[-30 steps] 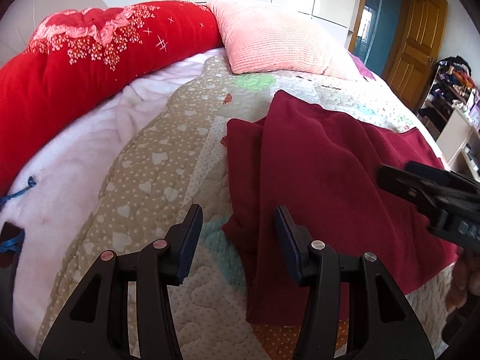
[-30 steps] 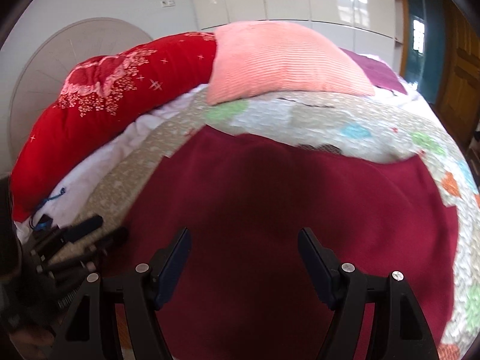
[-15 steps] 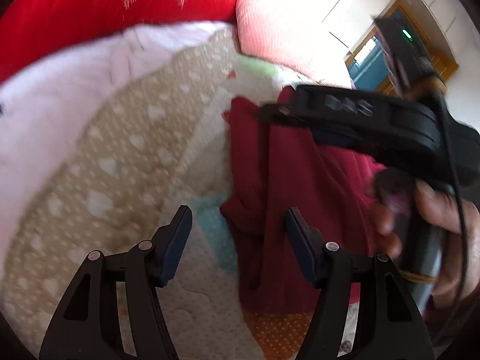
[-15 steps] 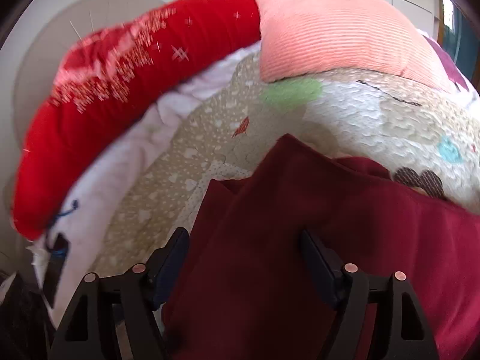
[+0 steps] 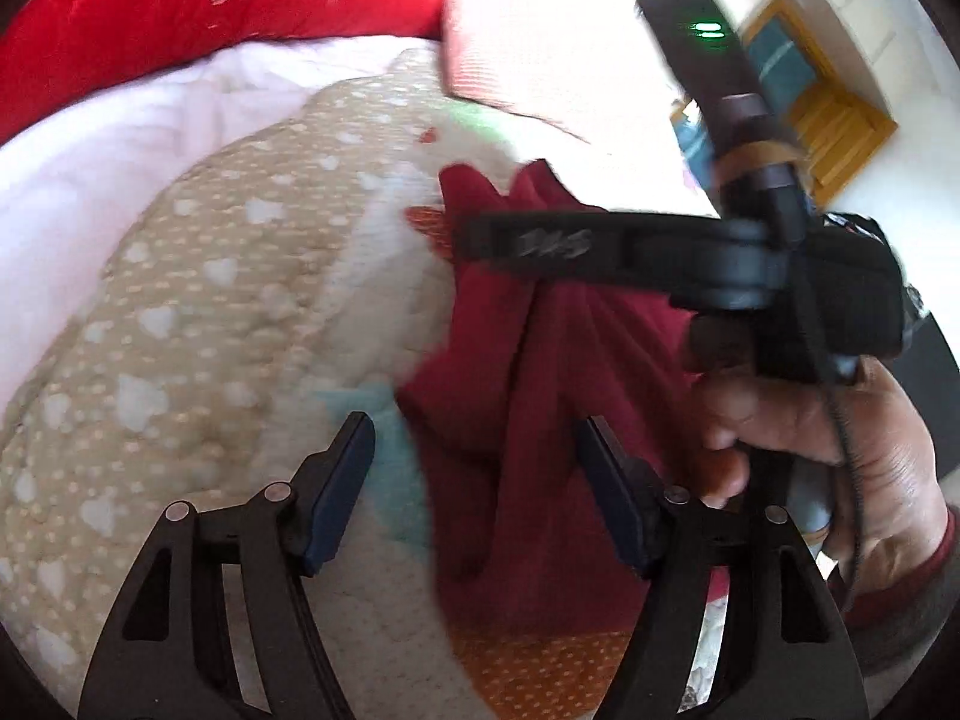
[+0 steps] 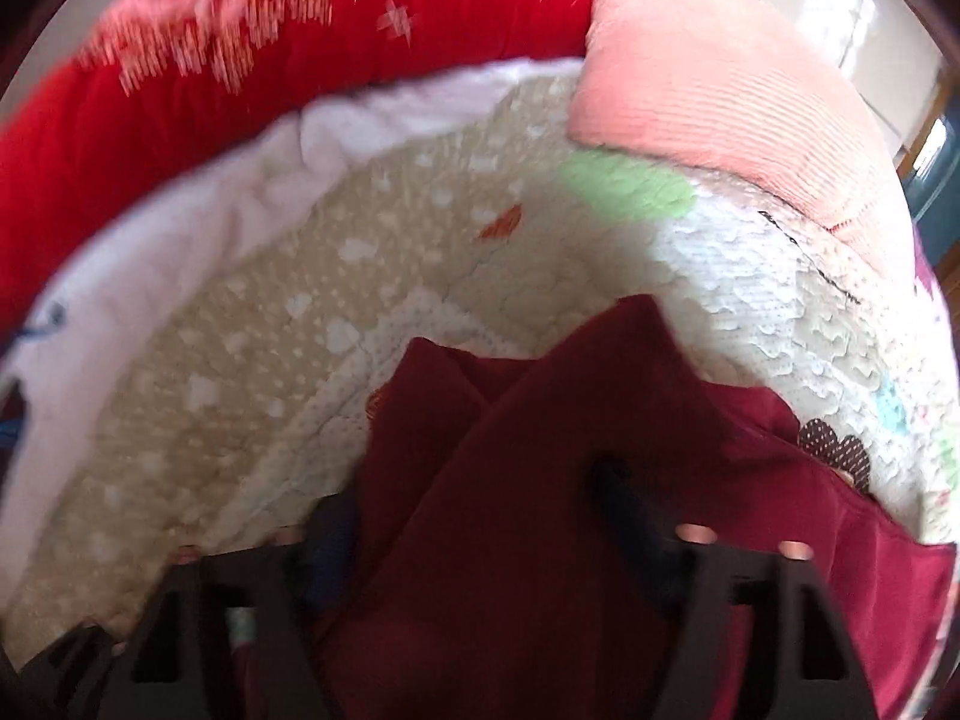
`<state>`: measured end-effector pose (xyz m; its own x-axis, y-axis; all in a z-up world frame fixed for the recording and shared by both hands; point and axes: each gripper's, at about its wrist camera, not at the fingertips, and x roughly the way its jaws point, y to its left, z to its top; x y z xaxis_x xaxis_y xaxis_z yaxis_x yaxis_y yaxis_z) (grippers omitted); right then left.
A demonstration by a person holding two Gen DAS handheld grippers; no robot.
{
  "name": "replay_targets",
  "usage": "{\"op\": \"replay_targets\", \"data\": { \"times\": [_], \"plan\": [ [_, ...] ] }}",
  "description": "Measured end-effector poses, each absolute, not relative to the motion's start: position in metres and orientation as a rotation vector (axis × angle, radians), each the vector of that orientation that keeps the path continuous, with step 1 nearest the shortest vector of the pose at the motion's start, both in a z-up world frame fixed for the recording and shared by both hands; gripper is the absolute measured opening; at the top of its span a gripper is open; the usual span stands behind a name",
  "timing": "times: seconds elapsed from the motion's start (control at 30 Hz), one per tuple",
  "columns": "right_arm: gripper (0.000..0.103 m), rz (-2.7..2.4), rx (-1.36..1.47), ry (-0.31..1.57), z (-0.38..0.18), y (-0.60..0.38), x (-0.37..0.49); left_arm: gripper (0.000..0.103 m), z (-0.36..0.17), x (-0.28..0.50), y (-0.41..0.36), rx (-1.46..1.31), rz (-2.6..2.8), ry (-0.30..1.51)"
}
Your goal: Fold small clothes
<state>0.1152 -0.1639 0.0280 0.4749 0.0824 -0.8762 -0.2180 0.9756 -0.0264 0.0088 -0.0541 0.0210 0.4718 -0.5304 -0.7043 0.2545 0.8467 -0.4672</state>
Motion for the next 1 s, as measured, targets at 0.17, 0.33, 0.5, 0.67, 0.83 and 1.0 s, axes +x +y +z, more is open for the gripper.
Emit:
{"op": "replay_targets", "data": {
  "times": [0.17, 0.33, 0.5, 0.67, 0.83, 1.0],
  "plan": [
    [0.016, 0.312, 0.171, 0.951, 0.057, -0.216, 0.092, 0.028, 0.037, -0.003, -0.083, -0.234, -0.599, 0.920],
    [0.015, 0.379, 0.394, 0.805, 0.092, -0.273, 0.051, 0.020, 0.076, -0.019, -0.112, -0.239, -0.700, 0.847],
    [0.015, 0.369, 0.428, 0.716, 0.124, -0.328, 0.018, 0.020, 0.109, -0.037, -0.175, -0.158, -0.802, 0.806],
    [0.014, 0.283, 0.475, 0.667, 0.128, -0.398, -0.013, 0.020, 0.115, -0.043, -0.240, -0.072, -0.869, 0.813],
    [0.014, 0.162, 0.532, 0.688, 0.102, -0.453, -0.032, 0.020, 0.091, -0.049, -0.299, -0.002, -0.900, 0.874],
    [0.014, 0.047, 0.547, 0.770, 0.062, -0.484, -0.038, 0.021, 0.064, -0.050, -0.333, 0.066, -0.866, 0.920]
  ]
}}
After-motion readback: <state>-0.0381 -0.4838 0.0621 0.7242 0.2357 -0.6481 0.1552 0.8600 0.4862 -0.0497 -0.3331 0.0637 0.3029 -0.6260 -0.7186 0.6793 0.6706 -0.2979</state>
